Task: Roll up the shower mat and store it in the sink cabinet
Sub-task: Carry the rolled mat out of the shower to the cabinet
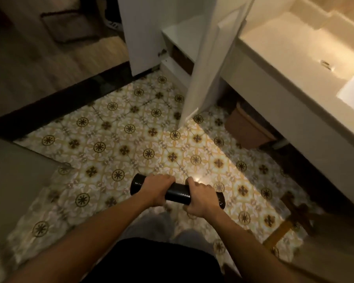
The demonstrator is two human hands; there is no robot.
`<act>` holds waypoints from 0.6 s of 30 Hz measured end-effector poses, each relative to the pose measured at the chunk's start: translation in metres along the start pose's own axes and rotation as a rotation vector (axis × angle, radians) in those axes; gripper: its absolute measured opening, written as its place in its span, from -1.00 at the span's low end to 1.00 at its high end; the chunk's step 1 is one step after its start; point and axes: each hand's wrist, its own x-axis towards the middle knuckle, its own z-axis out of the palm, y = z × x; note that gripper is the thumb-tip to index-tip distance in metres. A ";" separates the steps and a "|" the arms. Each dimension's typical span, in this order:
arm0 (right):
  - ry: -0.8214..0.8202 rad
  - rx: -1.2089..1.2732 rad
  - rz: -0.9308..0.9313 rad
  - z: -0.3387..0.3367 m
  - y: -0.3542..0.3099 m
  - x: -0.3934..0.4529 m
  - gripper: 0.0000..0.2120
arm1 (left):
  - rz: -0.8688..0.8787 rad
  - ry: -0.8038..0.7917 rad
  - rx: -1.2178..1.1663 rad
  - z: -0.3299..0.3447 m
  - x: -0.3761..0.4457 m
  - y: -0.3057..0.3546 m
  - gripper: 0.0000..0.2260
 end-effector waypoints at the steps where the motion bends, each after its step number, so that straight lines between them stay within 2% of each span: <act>1: 0.006 0.000 -0.010 -0.012 0.004 0.020 -0.37 | -0.011 0.013 -0.010 -0.013 0.012 -0.010 -0.56; 5: 0.012 0.023 -0.032 -0.052 0.006 0.094 -0.34 | -0.040 0.036 0.011 -0.060 0.056 -0.057 -0.53; 11: 0.034 0.041 -0.062 -0.091 -0.001 0.208 -0.39 | -0.062 0.031 0.046 -0.115 0.122 -0.139 -0.48; 14: 0.000 0.076 -0.073 -0.107 -0.002 0.275 -0.34 | -0.078 -0.005 0.048 -0.136 0.164 -0.186 -0.43; 18: -0.019 0.087 -0.111 -0.126 -0.004 0.369 -0.41 | -0.131 -0.067 0.028 -0.166 0.223 -0.253 -0.50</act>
